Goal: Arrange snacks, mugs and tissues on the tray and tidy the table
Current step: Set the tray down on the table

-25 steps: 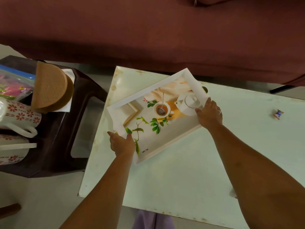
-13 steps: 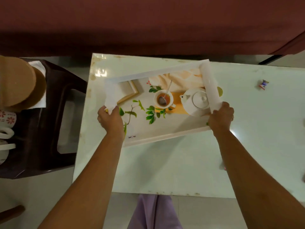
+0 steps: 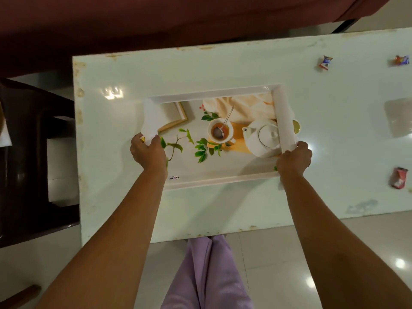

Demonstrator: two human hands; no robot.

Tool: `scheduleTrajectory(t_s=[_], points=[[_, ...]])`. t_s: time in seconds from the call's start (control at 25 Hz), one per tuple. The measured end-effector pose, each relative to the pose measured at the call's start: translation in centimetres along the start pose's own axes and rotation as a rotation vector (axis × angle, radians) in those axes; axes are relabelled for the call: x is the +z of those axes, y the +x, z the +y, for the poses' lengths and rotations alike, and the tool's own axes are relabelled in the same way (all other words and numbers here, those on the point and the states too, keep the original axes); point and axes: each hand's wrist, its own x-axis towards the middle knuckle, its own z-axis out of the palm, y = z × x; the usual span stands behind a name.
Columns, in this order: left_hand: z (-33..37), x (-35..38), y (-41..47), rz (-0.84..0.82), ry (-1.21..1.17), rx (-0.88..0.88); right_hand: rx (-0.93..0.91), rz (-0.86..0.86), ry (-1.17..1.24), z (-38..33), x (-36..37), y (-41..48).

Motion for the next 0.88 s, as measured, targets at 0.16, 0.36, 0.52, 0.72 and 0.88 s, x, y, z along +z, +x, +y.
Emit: scheduleTrajectory(t_s=[0.16,0.36,0.52,0.72,0.88], points=[[-0.6,0.3,-0.3,-0.017,0.019,-0.002,-0.006,-0.005,-0.002,0.7,0.2,0.2],[0.2,1.6,-0.7,-0.037,-0.022,0.019,-0.016,0.034,-0.003,0.4,-0.9,1.4],[2.1,4.0,-2.3,-0.076,-0.030,0.031,-0.014,0.080,-0.007,-0.1,-3.2,3.5],[3.4,6.9,-4.4,-0.116,-0.005,0.055,0.018,0.124,-0.017,0.4,-5.4,5.8],[3.0,7.1,-4.5,-0.091,-0.008,0.022,0.017,0.113,-0.009,1.0,-5.0,5.9]])
